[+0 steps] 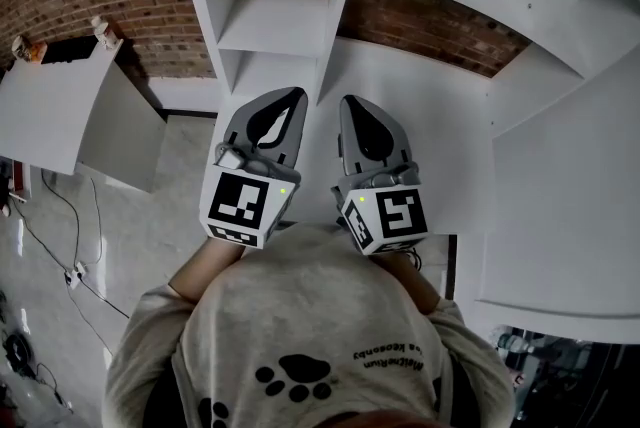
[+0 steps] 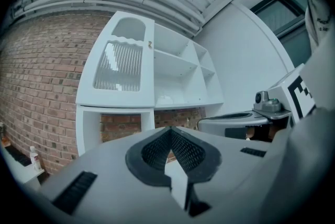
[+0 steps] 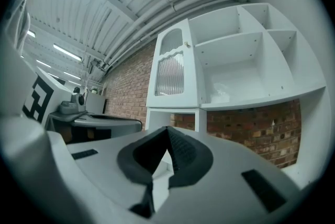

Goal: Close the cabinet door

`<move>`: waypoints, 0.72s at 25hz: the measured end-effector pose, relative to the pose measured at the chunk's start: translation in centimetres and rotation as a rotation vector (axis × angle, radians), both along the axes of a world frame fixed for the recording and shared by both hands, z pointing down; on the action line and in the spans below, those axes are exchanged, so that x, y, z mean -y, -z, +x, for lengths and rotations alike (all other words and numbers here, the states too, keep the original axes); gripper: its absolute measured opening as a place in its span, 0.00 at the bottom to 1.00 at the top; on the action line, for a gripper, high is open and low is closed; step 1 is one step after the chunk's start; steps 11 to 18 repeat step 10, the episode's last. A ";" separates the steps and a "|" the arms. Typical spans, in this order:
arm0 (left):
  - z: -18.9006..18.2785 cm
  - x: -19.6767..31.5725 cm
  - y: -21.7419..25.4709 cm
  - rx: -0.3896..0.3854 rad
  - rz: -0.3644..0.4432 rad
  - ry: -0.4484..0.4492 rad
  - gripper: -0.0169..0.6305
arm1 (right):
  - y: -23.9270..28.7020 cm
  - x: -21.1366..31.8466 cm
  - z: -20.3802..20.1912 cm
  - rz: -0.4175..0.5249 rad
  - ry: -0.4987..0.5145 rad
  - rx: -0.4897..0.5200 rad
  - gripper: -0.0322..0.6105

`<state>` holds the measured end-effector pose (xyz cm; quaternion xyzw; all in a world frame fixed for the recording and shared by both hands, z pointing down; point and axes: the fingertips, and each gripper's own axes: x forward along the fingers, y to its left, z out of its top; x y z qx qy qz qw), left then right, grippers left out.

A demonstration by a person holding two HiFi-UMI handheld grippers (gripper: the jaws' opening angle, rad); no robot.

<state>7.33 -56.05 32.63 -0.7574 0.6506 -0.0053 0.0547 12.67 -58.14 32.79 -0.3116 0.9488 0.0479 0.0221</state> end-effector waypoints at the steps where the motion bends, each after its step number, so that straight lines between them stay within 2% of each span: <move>1: 0.0 0.0 0.0 0.000 -0.001 -0.002 0.04 | 0.0 0.0 0.0 -0.001 -0.002 0.002 0.06; 18: 0.0 0.5 0.2 -0.006 0.010 -0.012 0.04 | 0.4 0.5 -0.3 0.013 0.002 -0.005 0.06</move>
